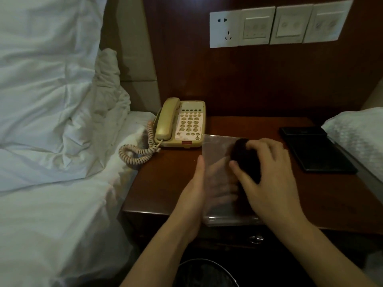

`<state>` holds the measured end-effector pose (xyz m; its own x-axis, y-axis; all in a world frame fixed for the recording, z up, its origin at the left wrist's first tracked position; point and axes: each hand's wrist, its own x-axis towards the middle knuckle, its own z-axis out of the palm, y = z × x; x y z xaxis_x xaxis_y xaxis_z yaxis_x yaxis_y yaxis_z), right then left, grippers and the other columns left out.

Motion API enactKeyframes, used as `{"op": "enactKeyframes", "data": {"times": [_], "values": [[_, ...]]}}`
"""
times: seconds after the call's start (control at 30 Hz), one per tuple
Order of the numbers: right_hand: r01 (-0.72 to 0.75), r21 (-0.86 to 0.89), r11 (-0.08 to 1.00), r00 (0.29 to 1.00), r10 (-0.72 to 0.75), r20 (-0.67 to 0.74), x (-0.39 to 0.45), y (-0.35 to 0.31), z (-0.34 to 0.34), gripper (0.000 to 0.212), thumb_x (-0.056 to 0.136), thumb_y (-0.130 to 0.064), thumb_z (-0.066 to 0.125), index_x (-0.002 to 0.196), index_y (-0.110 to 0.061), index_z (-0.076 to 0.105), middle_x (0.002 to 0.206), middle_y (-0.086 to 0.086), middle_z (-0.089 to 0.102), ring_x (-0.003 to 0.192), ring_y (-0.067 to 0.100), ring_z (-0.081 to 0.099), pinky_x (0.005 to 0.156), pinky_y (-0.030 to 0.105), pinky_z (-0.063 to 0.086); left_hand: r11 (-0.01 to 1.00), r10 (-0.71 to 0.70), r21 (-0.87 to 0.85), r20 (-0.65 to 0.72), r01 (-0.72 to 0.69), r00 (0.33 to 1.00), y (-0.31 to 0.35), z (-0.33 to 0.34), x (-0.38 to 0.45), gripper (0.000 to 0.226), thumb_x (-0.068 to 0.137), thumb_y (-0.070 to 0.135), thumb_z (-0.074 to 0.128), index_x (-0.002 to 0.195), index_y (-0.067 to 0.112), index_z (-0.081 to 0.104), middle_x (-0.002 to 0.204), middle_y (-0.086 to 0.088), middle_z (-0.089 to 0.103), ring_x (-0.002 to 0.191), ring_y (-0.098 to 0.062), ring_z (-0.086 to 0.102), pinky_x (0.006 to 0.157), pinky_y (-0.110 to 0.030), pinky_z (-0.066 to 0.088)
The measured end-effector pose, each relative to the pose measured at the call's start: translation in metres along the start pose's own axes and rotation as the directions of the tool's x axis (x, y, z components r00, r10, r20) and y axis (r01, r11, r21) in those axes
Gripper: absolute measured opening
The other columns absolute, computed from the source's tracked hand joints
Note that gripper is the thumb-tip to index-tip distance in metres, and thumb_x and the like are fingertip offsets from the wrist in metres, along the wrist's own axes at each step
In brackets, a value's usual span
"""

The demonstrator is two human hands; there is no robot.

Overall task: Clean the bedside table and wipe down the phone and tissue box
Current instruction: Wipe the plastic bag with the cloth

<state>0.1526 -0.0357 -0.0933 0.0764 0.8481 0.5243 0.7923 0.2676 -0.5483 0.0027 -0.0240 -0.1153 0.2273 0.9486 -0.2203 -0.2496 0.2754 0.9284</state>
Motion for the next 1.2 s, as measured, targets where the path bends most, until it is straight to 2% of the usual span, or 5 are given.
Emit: {"op": "enactKeyframes", "data": {"times": [0.17, 0.33, 0.53, 0.7, 1.2], "values": [[0.316, 0.032, 0.948, 0.902, -0.31, 0.301, -0.013, -0.017, 0.01, 0.037, 0.086, -0.048, 0.05, 0.122, -0.042, 0.041, 0.127, -0.022, 0.031, 0.111, -0.004, 0.032, 0.084, 0.013, 0.033, 0.999, 0.015, -0.03, -0.112, -0.019, 0.994, 0.003, -0.001, -0.009, 0.052, 0.097, 0.064, 0.042, 0.083, 0.032, 0.08, 0.087, 0.003, 0.08, 0.082, -0.011, 0.076, 0.074, -0.031, 0.057], [0.013, 0.069, 0.998, 0.995, -0.02, 0.097, 0.017, -0.007, 0.007, 0.04, 0.092, -0.041, 0.058, 0.13, -0.036, 0.047, 0.132, -0.011, 0.039, 0.118, 0.003, 0.035, 0.085, 0.015, 0.03, 0.992, 0.076, 0.107, -0.066, -0.069, 0.995, 0.004, 0.011, -0.01, 0.057, 0.105, 0.053, 0.025, 0.092, 0.038, 0.078, 0.097, 0.008, 0.08, 0.095, -0.01, 0.075, 0.083, -0.029, 0.06], [0.211, 0.094, 0.973, 0.928, -0.23, 0.294, -0.013, -0.022, 0.012, 0.034, 0.085, -0.047, 0.054, 0.118, -0.046, 0.044, 0.12, -0.028, 0.033, 0.112, -0.006, 0.036, 0.087, 0.015, 0.039, 0.987, 0.122, 0.113, -0.082, -0.112, 0.989, 0.011, 0.003, -0.01, 0.053, 0.106, 0.049, 0.028, 0.088, 0.027, 0.073, 0.076, 0.013, 0.077, 0.072, 0.004, 0.072, 0.057, -0.01, 0.05], [-0.192, 0.359, 0.913, 0.975, 0.137, 0.172, 0.019, -0.011, 0.009, 0.026, 0.09, -0.046, 0.061, 0.11, -0.044, 0.045, 0.111, -0.024, 0.049, 0.102, -0.001, 0.054, 0.08, 0.017, 0.048, 0.999, 0.024, 0.039, 0.003, -0.024, 1.0, 0.013, 0.013, -0.015, 0.061, 0.104, 0.057, 0.025, 0.08, 0.046, 0.08, 0.091, 0.012, 0.079, 0.09, -0.003, 0.074, 0.078, -0.022, 0.058], [-0.338, 0.722, 0.604, 0.941, 0.188, 0.283, -0.008, -0.042, -0.01, 0.048, 0.062, -0.05, 0.072, 0.106, -0.036, 0.059, 0.096, -0.022, 0.068, 0.086, 0.0, 0.069, 0.065, 0.02, 0.057, 0.984, 0.154, 0.089, 0.002, -0.153, 0.988, 0.013, 0.008, -0.016, 0.068, 0.077, 0.071, 0.059, 0.14, 0.049, 0.048, 0.126, 0.021, 0.062, 0.114, 0.0, 0.061, 0.094, -0.027, 0.053]]}}
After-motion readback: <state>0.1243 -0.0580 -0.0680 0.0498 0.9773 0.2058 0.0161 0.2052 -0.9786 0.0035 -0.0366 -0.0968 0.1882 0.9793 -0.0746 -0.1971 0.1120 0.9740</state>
